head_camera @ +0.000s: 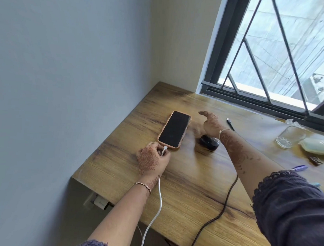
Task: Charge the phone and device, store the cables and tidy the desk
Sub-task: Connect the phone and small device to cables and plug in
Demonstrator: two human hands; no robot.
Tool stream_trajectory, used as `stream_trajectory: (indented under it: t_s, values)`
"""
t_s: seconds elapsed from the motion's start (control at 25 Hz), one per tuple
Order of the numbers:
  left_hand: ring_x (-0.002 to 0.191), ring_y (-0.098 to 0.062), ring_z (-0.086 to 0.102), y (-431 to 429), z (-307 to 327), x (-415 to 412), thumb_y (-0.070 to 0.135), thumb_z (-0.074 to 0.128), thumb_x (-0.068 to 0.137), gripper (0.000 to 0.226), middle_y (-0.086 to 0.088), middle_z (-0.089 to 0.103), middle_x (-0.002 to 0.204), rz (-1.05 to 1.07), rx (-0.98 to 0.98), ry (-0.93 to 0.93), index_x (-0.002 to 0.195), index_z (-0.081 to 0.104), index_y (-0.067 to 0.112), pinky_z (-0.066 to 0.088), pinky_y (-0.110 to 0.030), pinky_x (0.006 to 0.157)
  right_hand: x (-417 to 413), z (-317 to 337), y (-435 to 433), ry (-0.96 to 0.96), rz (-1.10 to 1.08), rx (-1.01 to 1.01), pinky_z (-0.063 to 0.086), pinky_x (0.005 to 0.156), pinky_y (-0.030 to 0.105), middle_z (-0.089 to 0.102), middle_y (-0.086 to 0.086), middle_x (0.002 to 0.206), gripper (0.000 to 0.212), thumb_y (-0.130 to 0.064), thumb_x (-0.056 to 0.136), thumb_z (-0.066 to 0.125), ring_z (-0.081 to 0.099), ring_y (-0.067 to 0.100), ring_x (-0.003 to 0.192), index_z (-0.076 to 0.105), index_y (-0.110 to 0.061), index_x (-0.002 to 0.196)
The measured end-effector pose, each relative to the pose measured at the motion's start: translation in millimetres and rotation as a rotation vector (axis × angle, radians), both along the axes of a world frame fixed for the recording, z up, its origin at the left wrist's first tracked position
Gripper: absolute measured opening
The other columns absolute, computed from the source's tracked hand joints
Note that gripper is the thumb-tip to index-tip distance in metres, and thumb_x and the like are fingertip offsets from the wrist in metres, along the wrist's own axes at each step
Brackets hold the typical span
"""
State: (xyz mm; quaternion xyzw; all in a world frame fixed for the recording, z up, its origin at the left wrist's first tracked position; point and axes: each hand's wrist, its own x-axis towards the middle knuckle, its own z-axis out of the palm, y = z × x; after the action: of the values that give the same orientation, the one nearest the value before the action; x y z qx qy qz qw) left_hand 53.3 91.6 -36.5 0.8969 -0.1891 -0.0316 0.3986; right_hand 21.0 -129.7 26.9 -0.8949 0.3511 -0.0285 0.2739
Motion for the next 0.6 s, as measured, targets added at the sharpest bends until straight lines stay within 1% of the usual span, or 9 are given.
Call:
stream_trajectory:
  t_s: [0.08,0.16,0.2,0.28,0.36,0.4,0.48,0.56,0.6]
  values:
    - [0.065,-0.008,0.058,1,2,-1,0.038,0.067,0.069,0.014,0.012,0.055,0.064,-0.006,-0.009,0.009,0.068,0.056,0.029,0.050,-0.042,0.083,-11,5,-4,-0.021,-0.093,-0.009,0.033,0.110,0.033,0.041,0.010,0.147,0.063,0.009,0.084,0.043,0.037,0.027,0.135,0.044,-0.019,0.141]
    - [0.067,-0.011,0.061,1,7,-1,0.042,0.066,0.066,0.018,0.012,0.055,0.062,0.001,-0.025,0.032,0.071,0.053,0.032,0.053,-0.041,0.080,-31,2,-8,0.006,-0.133,-0.118,0.035,0.106,0.033,0.047,0.012,0.141,0.058,0.007,0.086,0.040,0.041,0.029,0.131,0.047,-0.018,0.137]
    - [0.068,-0.013,0.062,-1,10,-1,0.043,0.066,0.066,0.020,0.012,0.057,0.065,0.003,-0.023,0.033,0.075,0.054,0.032,0.052,-0.040,0.082,-41,-4,-8,0.009,-0.156,-0.174,0.036,0.105,0.034,0.049,0.012,0.139,0.056,0.007,0.086,0.039,0.043,0.030,0.127,0.049,-0.018,0.135]
    - [0.076,-0.014,0.064,-5,16,-2,0.041,0.067,0.069,0.024,0.009,0.064,0.075,0.004,0.003,-0.001,0.087,0.057,0.028,0.046,-0.037,0.091,-58,-10,-10,-0.008,-0.204,-0.230,0.039,0.101,0.037,0.051,0.009,0.135,0.053,0.006,0.086,0.039,0.047,0.032,0.121,0.052,-0.017,0.132]
    - [0.082,-0.013,0.063,-11,26,-8,0.039,0.066,0.075,0.027,0.010,0.065,0.082,-0.023,0.043,-0.061,0.097,0.057,0.026,0.036,-0.033,0.091,-74,-16,-11,-0.052,-0.284,-0.238,0.042,0.098,0.039,0.052,0.008,0.131,0.047,0.001,0.087,0.043,0.050,0.033,0.115,0.055,-0.019,0.128]
    - [0.083,-0.013,0.062,-15,30,-11,0.040,0.065,0.077,0.027,0.011,0.063,0.082,-0.052,0.060,-0.093,0.098,0.057,0.026,0.034,-0.033,0.090,-82,-20,-11,-0.058,-0.319,-0.235,0.042,0.097,0.038,0.053,0.008,0.128,0.043,-0.002,0.089,0.045,0.051,0.033,0.113,0.056,-0.020,0.126]
    - [0.082,-0.012,0.061,-29,36,-18,0.038,0.063,0.078,0.023,0.011,0.061,0.081,-0.126,0.068,-0.138,0.097,0.056,0.027,0.034,-0.034,0.089,-98,-24,-8,-0.037,-0.390,-0.222,0.043,0.097,0.037,0.056,0.011,0.125,0.037,-0.010,0.092,0.048,0.052,0.033,0.113,0.056,-0.021,0.126]
    - [0.081,-0.012,0.061,-42,41,-23,0.032,0.062,0.079,0.018,0.009,0.061,0.078,-0.189,0.032,-0.135,0.094,0.057,0.026,0.037,-0.034,0.089,-105,-28,-4,-0.006,-0.401,-0.214,0.043,0.097,0.036,0.060,0.014,0.121,0.037,-0.018,0.091,0.053,0.052,0.034,0.115,0.055,-0.019,0.128]
    - [0.080,-0.013,0.062,-50,43,-26,0.028,0.061,0.079,0.015,0.007,0.063,0.078,-0.230,0.007,-0.134,0.093,0.057,0.024,0.042,-0.034,0.088,-110,-30,-2,0.015,-0.409,-0.205,0.043,0.097,0.036,0.061,0.015,0.119,0.036,-0.022,0.089,0.055,0.053,0.034,0.114,0.056,-0.017,0.125]
